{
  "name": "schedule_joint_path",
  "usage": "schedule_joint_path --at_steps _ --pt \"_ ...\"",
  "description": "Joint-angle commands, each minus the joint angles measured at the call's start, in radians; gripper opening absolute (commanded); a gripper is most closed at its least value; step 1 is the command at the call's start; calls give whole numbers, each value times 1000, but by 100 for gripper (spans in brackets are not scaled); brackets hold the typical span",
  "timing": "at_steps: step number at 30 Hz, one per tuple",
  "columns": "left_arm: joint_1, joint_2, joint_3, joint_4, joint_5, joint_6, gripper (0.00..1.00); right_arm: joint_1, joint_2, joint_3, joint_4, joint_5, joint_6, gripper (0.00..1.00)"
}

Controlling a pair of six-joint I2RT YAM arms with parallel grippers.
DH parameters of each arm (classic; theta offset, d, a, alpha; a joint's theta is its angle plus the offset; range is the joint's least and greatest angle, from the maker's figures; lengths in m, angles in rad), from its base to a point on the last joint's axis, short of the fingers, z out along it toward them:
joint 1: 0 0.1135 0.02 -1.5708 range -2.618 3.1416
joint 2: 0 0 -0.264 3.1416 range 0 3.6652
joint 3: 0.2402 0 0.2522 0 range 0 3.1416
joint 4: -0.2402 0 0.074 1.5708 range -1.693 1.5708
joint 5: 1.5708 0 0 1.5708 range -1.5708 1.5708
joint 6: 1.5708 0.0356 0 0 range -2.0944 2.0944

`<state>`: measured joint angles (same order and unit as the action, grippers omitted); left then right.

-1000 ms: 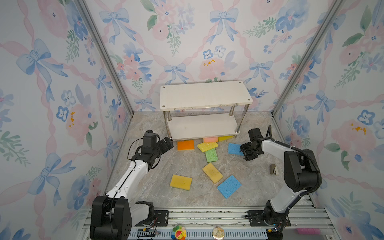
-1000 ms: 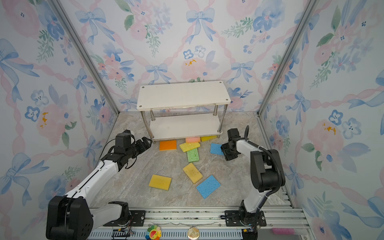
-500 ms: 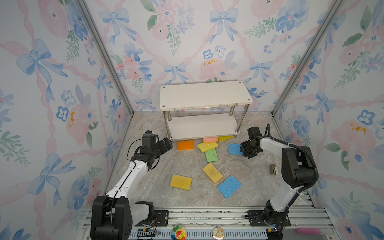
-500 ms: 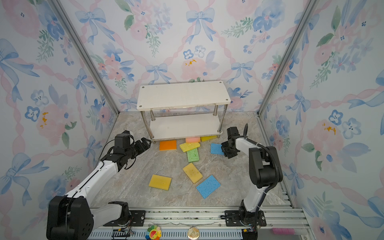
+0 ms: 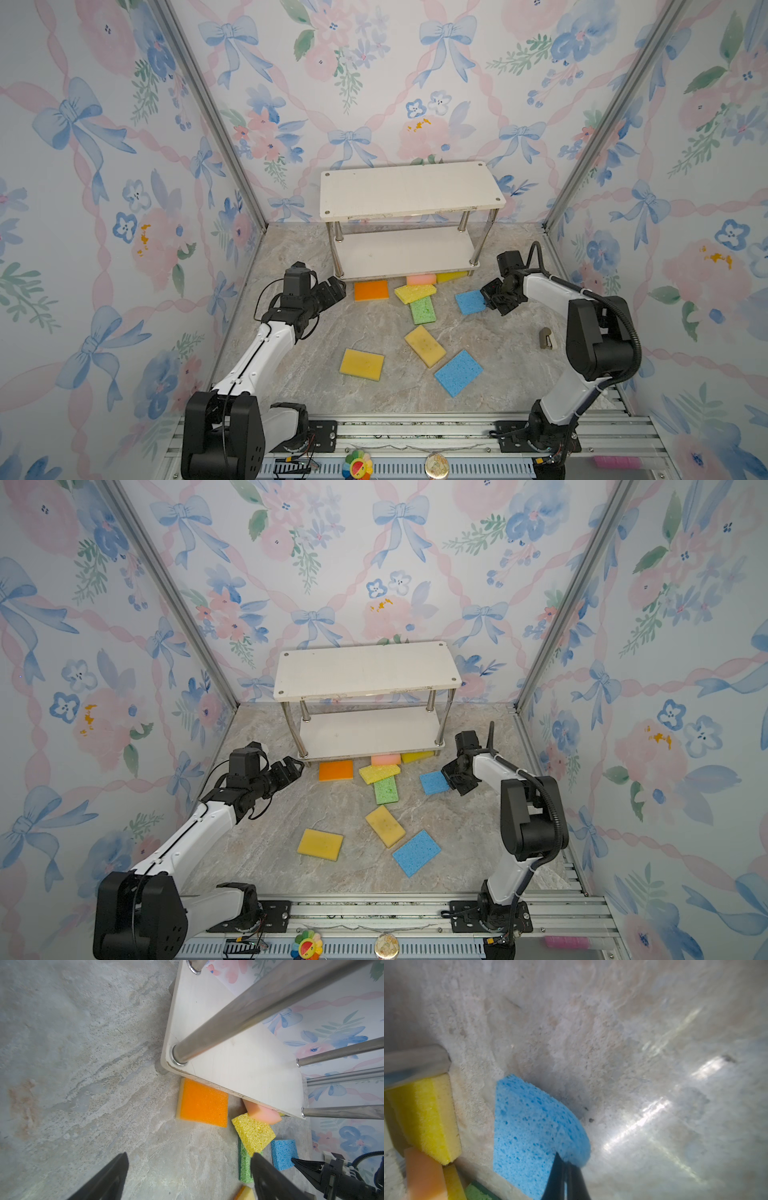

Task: Place and organize the cleaning sponges onto the shelf
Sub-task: 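Lower the right gripper onto the blue sponge and close on it, then lift the blue sponge and bring it toward the left gripper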

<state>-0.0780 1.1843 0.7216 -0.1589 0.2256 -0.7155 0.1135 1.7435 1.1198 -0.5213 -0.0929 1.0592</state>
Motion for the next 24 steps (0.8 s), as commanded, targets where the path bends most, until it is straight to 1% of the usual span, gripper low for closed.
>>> schedule_joint_path --at_steps 1,2,4,6,7,9,14,17,19,24 --pt "4 -33 -2 -3 65 -6 93 18 -82 66 -56 -35 -166 0" --pt "2 -39 -5 -2 87 -11 93 27 -97 80 -54 -67 -219 0" --pt "-10 -46 -4 -3 125 -15 92 52 -153 100 -72 -84 -309 0" --pt "-36 -50 6 -3 164 -9 92 69 -196 109 -72 -145 -394 0" --pt "-49 -51 12 -1 179 -4 92 77 -216 110 -78 -168 -423 0" --pt "-87 -48 27 13 224 4 93 93 -258 105 -70 -251 -493 0" --pt "-158 -37 57 79 348 5 93 158 -330 150 -141 -358 -623 0" --pt "-184 -32 76 115 396 -2 93 204 -346 201 -200 -413 -685 0" --pt "-196 -28 84 132 411 -6 93 231 -349 232 -236 -414 -712 0" --pt "-242 -33 79 238 465 -67 92 285 -333 281 -233 -530 -718 0"
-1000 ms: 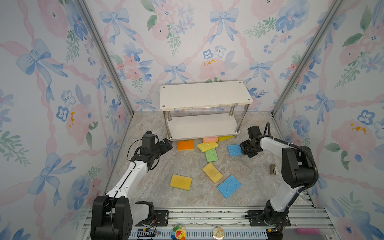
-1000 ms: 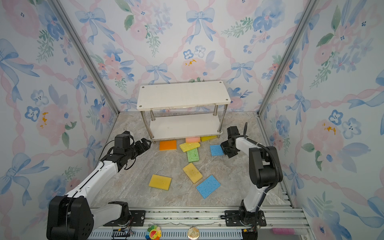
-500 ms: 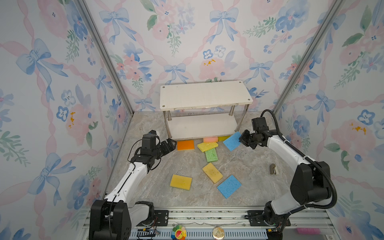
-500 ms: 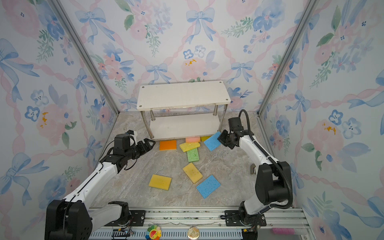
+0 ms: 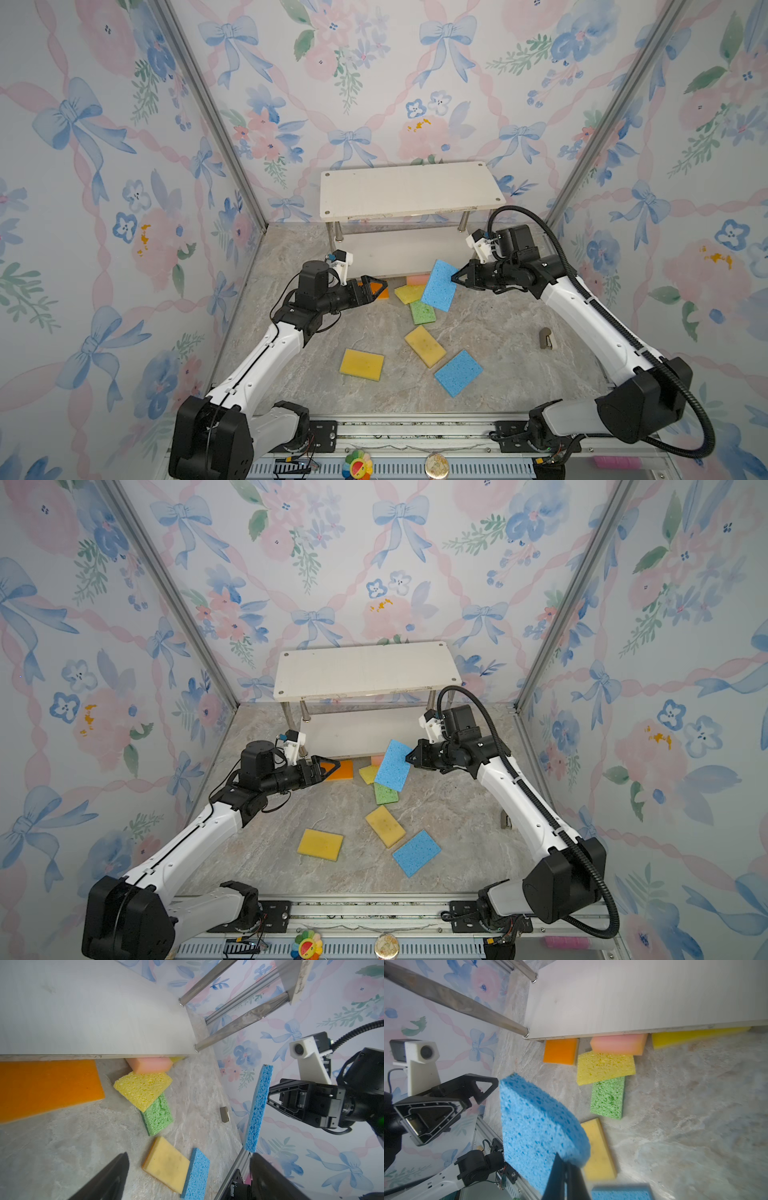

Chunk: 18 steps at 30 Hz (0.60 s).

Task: Place and organize the cleaning sponges onto the shelf
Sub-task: 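Lift the blue sponge and bring it toward the left gripper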

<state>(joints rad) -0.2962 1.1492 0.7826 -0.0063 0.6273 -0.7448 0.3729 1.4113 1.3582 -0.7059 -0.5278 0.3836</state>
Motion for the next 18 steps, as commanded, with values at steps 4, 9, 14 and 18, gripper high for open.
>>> schedule_joint_path --at_steps 4,9,14,18 --pt "-64 -7 -14 219 85 -130 90 81 45 101 -79 -118 -69 0" --pt "-78 -25 -65 373 76 -251 88 125 75 129 -72 -121 -59 0" --pt "-132 -21 -55 374 53 -248 86 163 99 151 -70 -119 -59 0" --pt "-156 -2 -48 374 45 -245 81 182 105 169 -80 -88 -62 0"
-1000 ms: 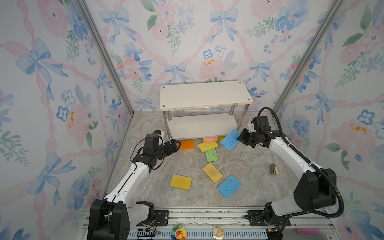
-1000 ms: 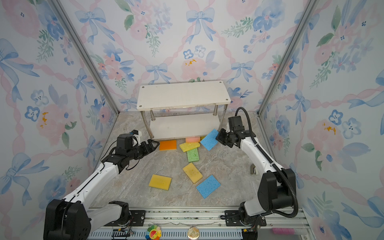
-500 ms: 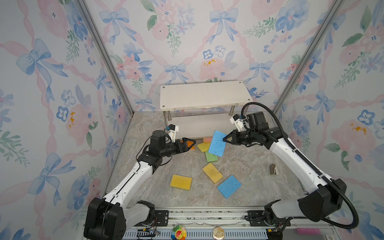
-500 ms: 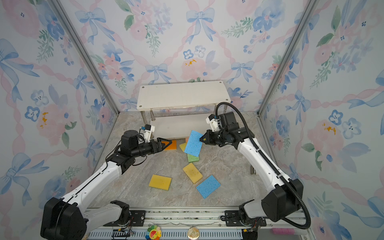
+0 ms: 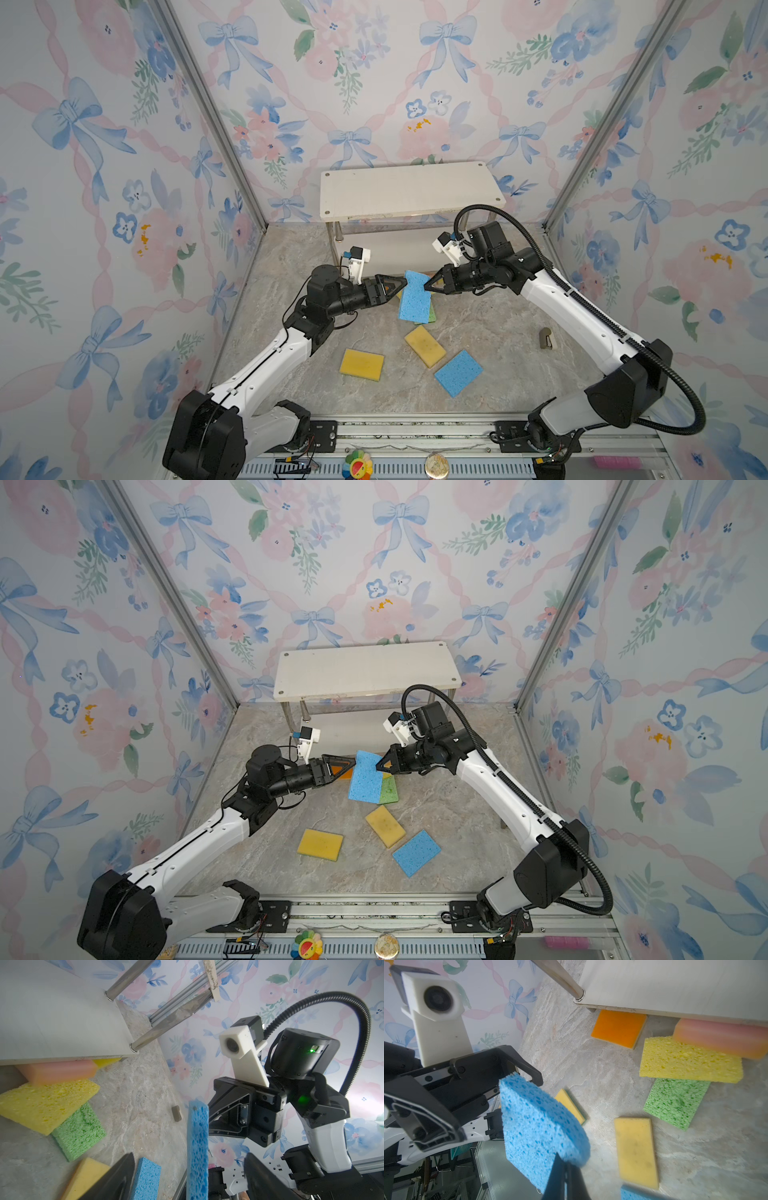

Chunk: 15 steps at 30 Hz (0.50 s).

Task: Place and organize the cleaning sponges onto the shelf
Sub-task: 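Lift the blue sponge and bring it toward the left gripper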

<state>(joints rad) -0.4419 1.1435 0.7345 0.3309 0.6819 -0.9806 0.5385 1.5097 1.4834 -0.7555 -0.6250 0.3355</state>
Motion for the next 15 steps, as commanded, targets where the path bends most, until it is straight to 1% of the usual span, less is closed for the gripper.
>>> schedule_joint_path --at_steps 1,8,9,15 --pt "-15 9 2 36 -14 -7 80 21 7 51 -39 19 -19 0" --pt "-31 19 12 36 -31 5 65 45 11 71 -64 52 -30 0" --pt "-31 19 11 36 -31 6 61 49 12 72 -66 56 -32 0" --pt "-32 15 3 36 -24 11 48 70 25 100 -92 84 -38 0"
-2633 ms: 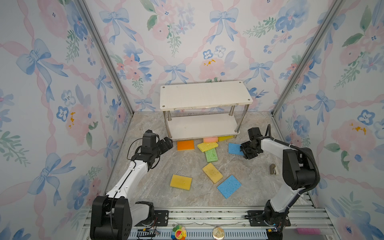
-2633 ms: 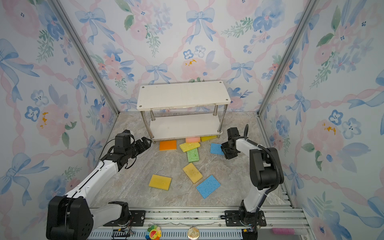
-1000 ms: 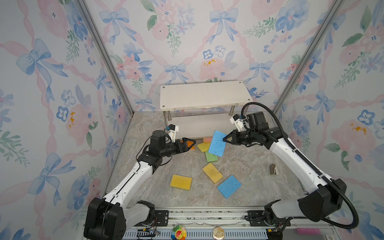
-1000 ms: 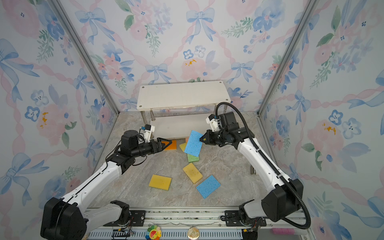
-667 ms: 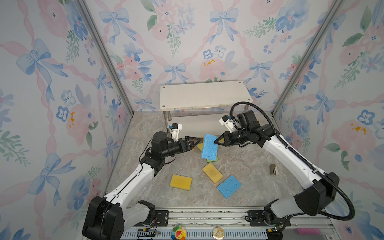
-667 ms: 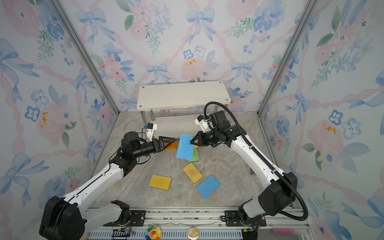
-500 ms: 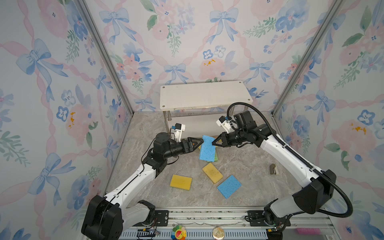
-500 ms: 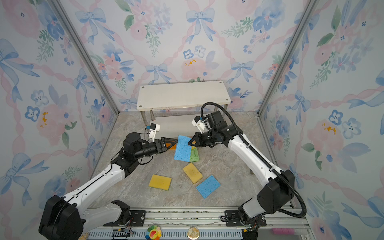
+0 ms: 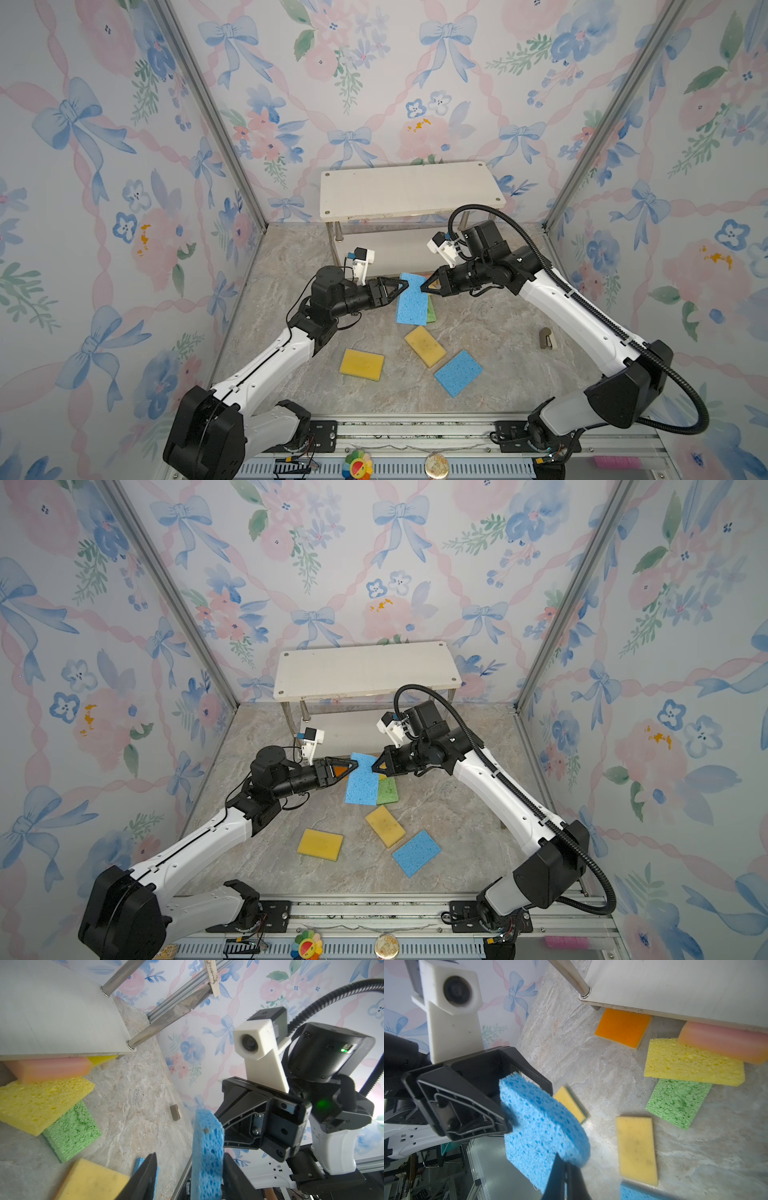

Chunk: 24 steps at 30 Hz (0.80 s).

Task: Place and organize the cleaning sponges onto the shelf
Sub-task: 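Lift the blue sponge and bring it toward the left gripper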

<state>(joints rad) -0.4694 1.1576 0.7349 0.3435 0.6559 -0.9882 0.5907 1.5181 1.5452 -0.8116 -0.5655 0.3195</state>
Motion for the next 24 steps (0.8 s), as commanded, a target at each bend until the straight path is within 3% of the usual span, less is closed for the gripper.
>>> schedule_joint_path --at_steps 1,4,8,13,15,20,24 --pt "-5 1 3 22 4 20 46 20 20 45 -42 31 -23 0" --pt "-5 2 4 22 12 23 35 32 33 64 -59 42 -23 0" --pt "-5 3 -2 24 18 26 14 50 55 94 -85 58 -26 0" --pt "-5 -12 -14 23 8 25 0 55 63 110 -96 88 -19 1" --pt "-5 -18 -22 23 -3 21 0 55 61 115 -97 105 -12 11" --pt "-5 -18 -37 23 -50 -9 0 36 29 96 -70 146 35 50" --pt "-4 -21 -45 28 -140 -72 0 -26 -58 -8 42 145 139 63"
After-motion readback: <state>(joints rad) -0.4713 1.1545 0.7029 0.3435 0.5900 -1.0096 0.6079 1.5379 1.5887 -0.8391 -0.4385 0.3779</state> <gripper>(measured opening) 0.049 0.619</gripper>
